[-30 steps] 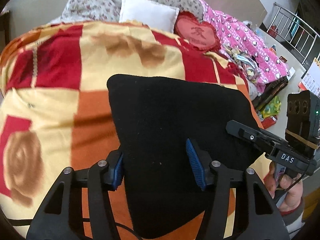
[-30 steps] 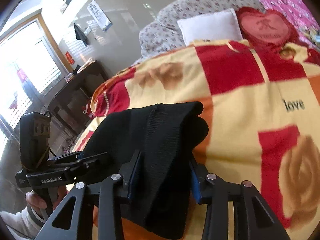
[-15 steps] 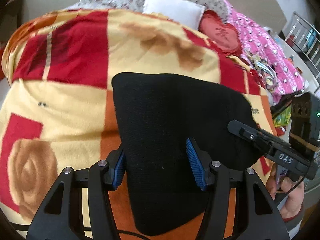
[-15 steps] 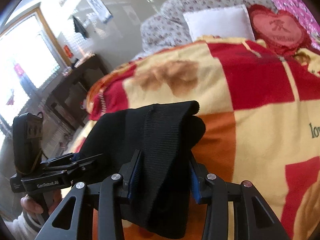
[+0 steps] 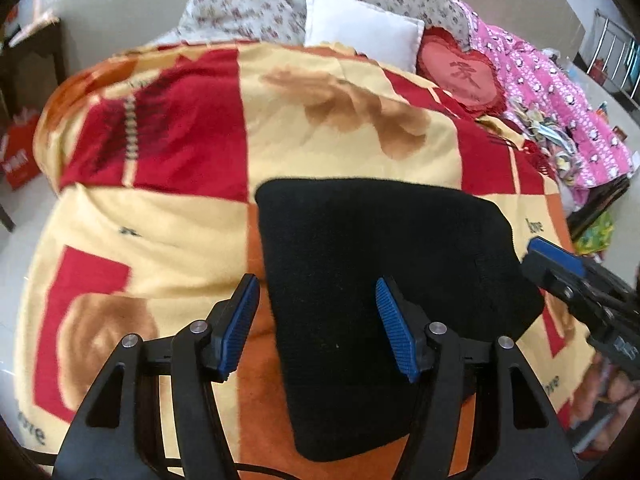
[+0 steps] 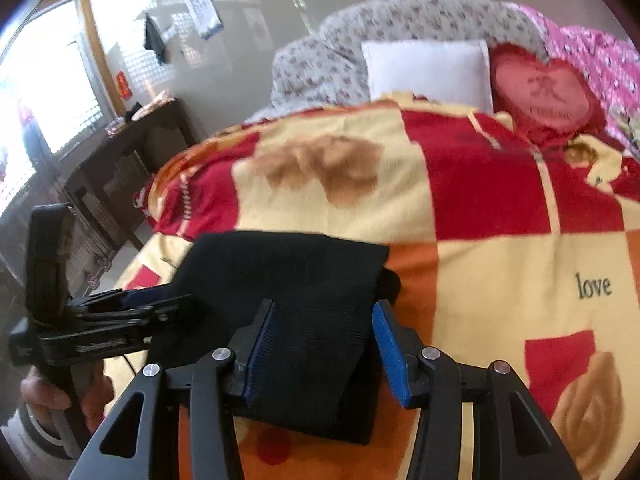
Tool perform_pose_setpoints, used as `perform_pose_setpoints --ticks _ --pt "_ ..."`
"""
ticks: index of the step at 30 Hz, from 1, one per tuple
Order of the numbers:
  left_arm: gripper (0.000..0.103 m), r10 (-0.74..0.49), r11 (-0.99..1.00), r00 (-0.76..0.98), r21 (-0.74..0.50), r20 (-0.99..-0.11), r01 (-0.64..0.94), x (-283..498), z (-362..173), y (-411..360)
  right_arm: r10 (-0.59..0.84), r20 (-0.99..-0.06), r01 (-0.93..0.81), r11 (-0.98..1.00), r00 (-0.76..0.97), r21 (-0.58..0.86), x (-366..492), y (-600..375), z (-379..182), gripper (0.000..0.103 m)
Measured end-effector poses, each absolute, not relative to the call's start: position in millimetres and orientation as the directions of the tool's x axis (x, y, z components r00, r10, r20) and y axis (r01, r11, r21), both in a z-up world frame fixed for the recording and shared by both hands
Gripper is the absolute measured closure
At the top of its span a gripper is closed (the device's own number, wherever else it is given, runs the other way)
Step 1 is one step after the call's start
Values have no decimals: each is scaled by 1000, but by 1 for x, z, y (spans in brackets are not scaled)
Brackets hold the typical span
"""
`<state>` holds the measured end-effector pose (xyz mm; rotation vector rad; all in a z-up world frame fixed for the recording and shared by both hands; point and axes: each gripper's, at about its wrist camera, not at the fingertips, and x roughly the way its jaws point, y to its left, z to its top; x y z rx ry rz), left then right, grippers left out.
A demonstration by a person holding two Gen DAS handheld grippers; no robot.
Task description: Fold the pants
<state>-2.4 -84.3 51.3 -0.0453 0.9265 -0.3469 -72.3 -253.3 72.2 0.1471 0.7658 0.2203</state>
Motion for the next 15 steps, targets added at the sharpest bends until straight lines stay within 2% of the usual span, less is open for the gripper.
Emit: perform_pose_setpoints --ticks 4,10,15 --pt "42 -270 954 569 -135 -777 268 -6 51 -90 274 -683 -209 962 678 179 -76 -234 70 56" --pt "38 -251 959 575 -120 -778 256 -3 38 -99 204 -746 -166 978 634 126 -74 -234 35 56" --pt "38 -218 967 609 -85 -763 240 -11 45 -101 207 -729 -174 977 652 122 -78 -231 46 56"
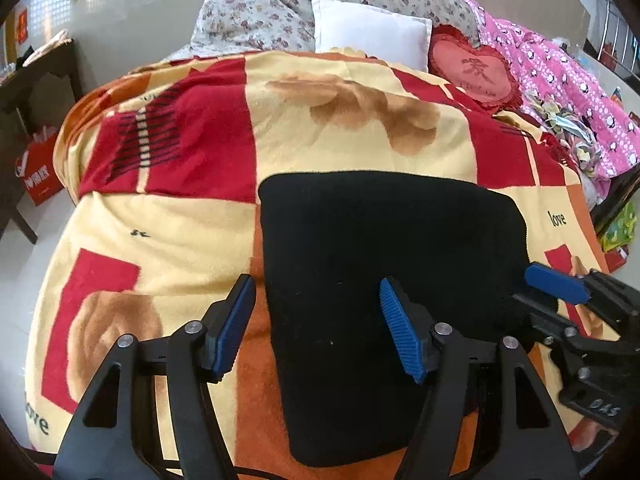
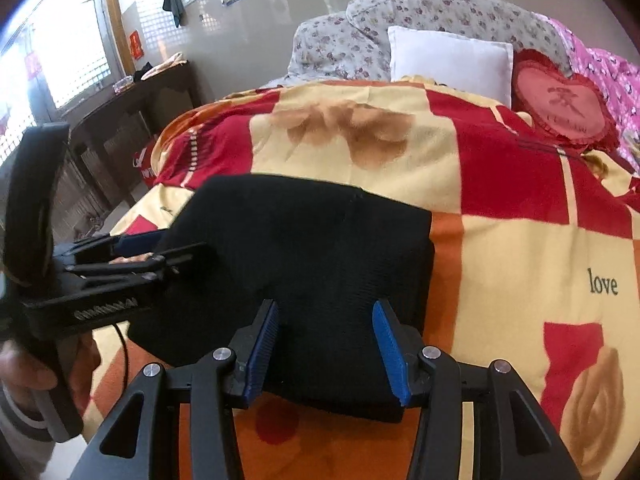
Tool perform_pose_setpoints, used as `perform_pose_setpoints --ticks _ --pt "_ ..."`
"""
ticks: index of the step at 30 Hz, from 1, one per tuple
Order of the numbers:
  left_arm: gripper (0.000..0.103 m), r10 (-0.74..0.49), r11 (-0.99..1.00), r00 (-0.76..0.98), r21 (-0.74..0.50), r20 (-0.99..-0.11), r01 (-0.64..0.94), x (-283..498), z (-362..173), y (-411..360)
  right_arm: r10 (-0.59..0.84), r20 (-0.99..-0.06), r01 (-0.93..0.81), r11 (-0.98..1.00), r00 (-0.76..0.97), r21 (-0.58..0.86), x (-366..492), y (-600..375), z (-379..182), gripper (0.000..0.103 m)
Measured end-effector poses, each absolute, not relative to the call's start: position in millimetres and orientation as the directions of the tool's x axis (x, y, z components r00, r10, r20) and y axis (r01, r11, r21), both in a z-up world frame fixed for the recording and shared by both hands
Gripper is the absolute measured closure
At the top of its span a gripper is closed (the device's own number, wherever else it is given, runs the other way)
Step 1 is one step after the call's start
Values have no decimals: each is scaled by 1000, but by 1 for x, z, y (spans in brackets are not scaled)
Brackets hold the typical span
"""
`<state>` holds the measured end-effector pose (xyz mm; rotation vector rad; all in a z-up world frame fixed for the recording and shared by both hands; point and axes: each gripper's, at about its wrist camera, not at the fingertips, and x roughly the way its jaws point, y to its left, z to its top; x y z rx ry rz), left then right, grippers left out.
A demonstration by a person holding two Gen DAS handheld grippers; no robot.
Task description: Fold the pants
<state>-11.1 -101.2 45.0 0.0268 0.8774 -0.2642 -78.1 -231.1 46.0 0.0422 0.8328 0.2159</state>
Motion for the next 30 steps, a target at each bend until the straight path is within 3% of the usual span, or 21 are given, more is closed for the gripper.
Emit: perform_pose_setpoints --ticks 9,19,30 --pt "38 -194 980 696 -101 -691 173 -35 66 -89 127 -678 -102 992 724 78 -87 -224 73 55" --pt "38 -140 986 711 -32 -689 163 -62 77 -94 77 -686 -43 997 724 66 -102 -221 75 54" --pt "38 -189 978 724 -57 -663 202 -84 92 -112 15 -676 26 998 737 52 -131 -242 89 54"
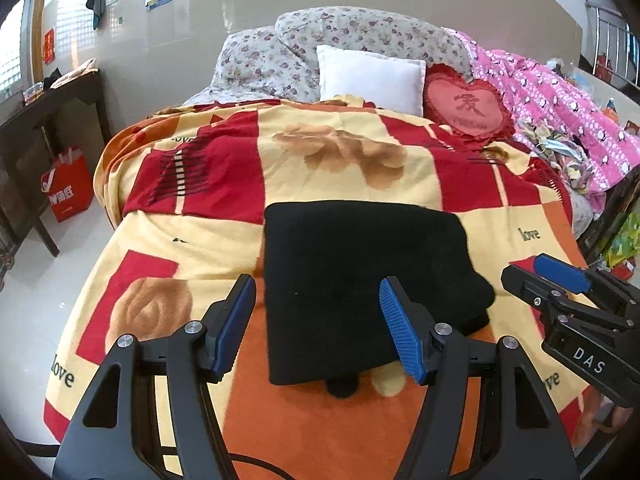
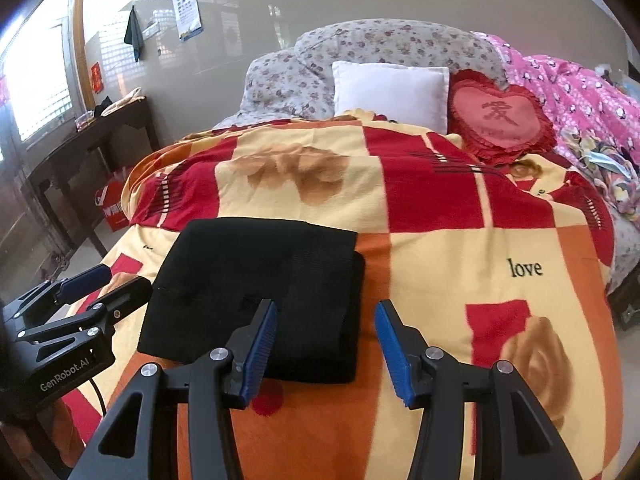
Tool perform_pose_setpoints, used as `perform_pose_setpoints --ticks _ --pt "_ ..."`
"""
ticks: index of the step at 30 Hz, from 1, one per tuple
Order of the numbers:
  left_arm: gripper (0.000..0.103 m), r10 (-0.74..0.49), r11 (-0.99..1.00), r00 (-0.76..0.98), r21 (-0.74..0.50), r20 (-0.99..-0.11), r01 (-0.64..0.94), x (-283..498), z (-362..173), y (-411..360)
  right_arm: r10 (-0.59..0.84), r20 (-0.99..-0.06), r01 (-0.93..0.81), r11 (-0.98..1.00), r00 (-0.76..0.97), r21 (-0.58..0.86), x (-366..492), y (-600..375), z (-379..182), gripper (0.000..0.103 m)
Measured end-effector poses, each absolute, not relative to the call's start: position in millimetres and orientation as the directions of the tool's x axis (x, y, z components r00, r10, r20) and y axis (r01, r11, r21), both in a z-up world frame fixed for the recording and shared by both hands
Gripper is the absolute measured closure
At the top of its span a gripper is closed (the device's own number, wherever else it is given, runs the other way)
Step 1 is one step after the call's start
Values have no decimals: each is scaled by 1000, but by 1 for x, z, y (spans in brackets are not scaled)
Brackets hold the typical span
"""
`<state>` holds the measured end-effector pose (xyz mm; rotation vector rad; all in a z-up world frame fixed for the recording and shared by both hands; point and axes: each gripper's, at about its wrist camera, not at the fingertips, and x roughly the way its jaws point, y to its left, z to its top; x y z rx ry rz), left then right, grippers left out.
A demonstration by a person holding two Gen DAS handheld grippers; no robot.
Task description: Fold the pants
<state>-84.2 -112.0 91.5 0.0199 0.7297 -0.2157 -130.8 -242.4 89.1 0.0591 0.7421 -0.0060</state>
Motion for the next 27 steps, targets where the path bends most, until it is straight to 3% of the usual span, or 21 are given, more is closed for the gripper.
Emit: perform_pose_setpoints --ticks 27 --pt "38 -170 974 733 4 -658 229 -99 100 -132 19 -663 35 997 749 68 -145 -253 100 53"
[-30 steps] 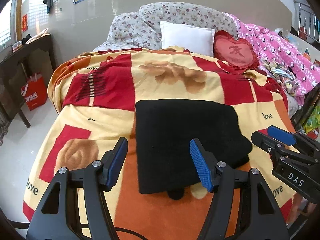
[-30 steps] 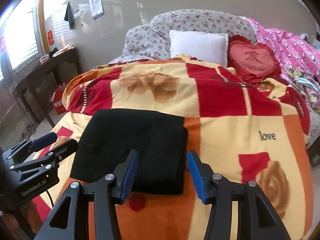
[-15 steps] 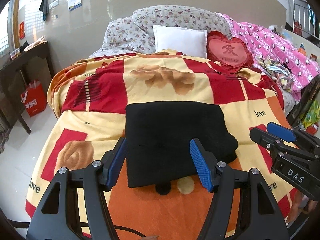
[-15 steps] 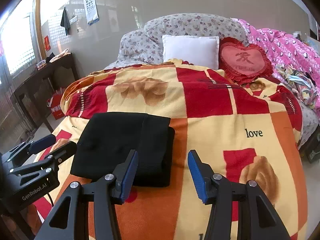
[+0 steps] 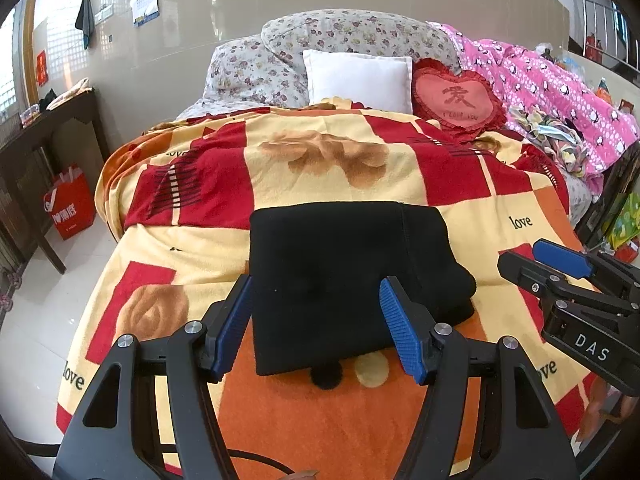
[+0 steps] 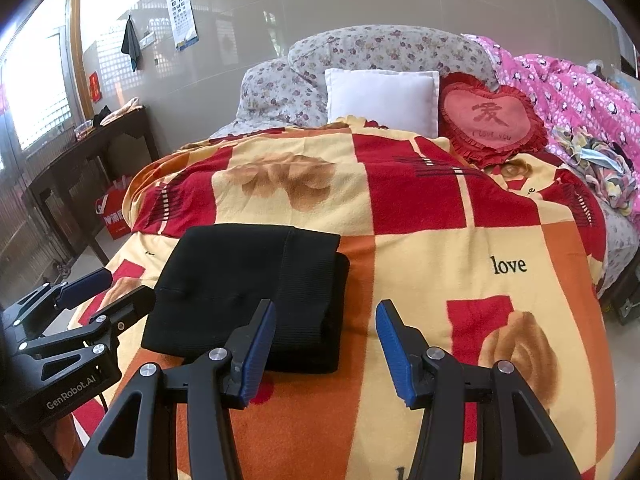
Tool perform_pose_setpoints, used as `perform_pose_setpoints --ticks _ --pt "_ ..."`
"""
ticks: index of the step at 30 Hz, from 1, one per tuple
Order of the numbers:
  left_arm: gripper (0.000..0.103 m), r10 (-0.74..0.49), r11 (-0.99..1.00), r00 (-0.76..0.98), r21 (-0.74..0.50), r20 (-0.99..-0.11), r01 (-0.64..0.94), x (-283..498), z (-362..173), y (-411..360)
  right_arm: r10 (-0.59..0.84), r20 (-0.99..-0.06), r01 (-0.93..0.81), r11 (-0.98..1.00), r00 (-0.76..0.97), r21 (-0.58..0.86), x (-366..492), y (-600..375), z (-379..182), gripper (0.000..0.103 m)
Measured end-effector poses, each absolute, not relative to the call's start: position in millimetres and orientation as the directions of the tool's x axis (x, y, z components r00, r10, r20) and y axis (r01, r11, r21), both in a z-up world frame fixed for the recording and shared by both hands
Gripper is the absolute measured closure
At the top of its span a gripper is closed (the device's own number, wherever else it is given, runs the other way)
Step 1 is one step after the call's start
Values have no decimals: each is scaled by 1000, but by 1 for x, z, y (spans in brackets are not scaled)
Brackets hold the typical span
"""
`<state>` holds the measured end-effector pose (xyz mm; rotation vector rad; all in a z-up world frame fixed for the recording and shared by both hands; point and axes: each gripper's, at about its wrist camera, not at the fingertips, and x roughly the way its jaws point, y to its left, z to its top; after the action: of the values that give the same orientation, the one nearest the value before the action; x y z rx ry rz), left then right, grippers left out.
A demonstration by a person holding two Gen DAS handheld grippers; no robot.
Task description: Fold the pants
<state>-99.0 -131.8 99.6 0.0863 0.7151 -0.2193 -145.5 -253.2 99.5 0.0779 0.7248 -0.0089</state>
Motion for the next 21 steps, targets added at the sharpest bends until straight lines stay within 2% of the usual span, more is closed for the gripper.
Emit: perform_pose_setpoints --ticks 21 --pt "38 -161 976 724 2 -671 219 -95 95 -128 38 -676 16 997 736 73 -139 -252 94 53"
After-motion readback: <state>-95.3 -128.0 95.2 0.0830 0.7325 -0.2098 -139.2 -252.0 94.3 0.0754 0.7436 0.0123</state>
